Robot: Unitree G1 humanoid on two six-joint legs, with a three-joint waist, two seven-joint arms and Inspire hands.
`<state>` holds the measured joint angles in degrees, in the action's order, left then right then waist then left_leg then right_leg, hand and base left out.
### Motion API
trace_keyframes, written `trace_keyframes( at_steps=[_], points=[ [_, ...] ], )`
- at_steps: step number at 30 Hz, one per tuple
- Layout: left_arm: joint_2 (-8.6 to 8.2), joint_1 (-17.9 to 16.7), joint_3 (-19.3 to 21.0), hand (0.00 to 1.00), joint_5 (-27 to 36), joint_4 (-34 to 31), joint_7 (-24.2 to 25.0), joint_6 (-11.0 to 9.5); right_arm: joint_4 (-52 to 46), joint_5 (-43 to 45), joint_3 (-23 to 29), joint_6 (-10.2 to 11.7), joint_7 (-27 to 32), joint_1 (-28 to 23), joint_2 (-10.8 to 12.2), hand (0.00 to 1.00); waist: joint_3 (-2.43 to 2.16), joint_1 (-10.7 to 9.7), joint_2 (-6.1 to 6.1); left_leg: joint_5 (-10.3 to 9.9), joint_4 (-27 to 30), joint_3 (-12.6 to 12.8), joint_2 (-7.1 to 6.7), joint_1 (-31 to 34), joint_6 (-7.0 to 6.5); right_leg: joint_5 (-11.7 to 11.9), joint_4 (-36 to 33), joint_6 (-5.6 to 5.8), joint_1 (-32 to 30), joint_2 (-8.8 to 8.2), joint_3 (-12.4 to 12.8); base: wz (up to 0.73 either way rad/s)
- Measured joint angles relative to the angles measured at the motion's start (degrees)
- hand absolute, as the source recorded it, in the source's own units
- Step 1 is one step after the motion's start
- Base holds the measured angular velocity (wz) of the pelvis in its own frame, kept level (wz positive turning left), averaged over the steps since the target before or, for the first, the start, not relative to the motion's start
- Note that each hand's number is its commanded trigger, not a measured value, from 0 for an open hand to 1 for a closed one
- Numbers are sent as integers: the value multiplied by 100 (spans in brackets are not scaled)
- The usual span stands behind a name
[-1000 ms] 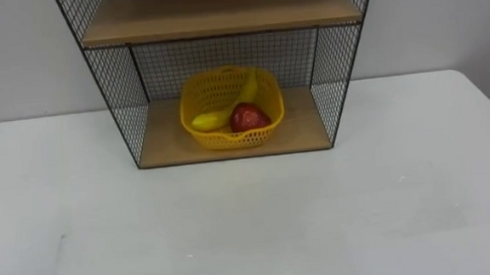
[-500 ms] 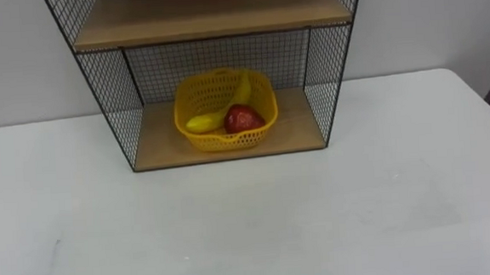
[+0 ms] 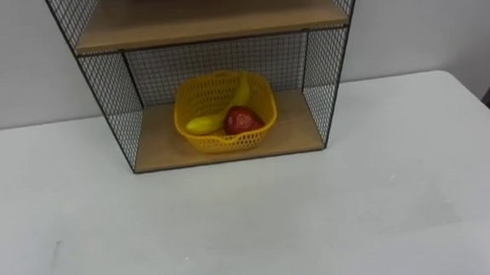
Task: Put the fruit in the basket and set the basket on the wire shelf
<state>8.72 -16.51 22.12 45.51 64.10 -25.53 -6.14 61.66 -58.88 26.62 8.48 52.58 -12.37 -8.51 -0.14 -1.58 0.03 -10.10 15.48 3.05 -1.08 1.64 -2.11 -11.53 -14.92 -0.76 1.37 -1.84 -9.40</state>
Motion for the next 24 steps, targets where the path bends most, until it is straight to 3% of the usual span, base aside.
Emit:
trace_keyframes(
  at_steps=[5,8,12,18,24],
  points=[
    [-22,8,-362,0,-657,11,593,296,66,729,-301,-263,-188,32,-7,0,50,31,-13,108,-215,-5,-43,-117,2,14,35,-25,-13,-20,33,-3],
    [-95,-101,-432,0,-853,10,740,461,106,1381,-449,-453,-488,43,-6,0,50,23,-10,108,-229,-1,-48,-147,2,19,37,-32,20,-12,74,-7],
    [-129,-122,-434,0,-1139,16,881,612,344,1925,-653,-549,-894,54,-17,0,50,60,-15,105,-229,-2,-46,-246,-3,15,46,-41,126,-9,78,0],
    [-130,-172,-437,0,-1755,0,1110,820,639,1968,-870,-816,-1563,44,-9,0,43,94,3,106,-243,-9,-49,-305,-1,30,81,-45,184,-4,89,0],
    [-150,-62,-428,0,-2700,12,1262,1007,1140,3090,-1049,-1124,-2547,103,-4,0,24,91,16,110,-232,-13,-23,-221,5,125,242,-64,180,3,-30,1]
  ],
)
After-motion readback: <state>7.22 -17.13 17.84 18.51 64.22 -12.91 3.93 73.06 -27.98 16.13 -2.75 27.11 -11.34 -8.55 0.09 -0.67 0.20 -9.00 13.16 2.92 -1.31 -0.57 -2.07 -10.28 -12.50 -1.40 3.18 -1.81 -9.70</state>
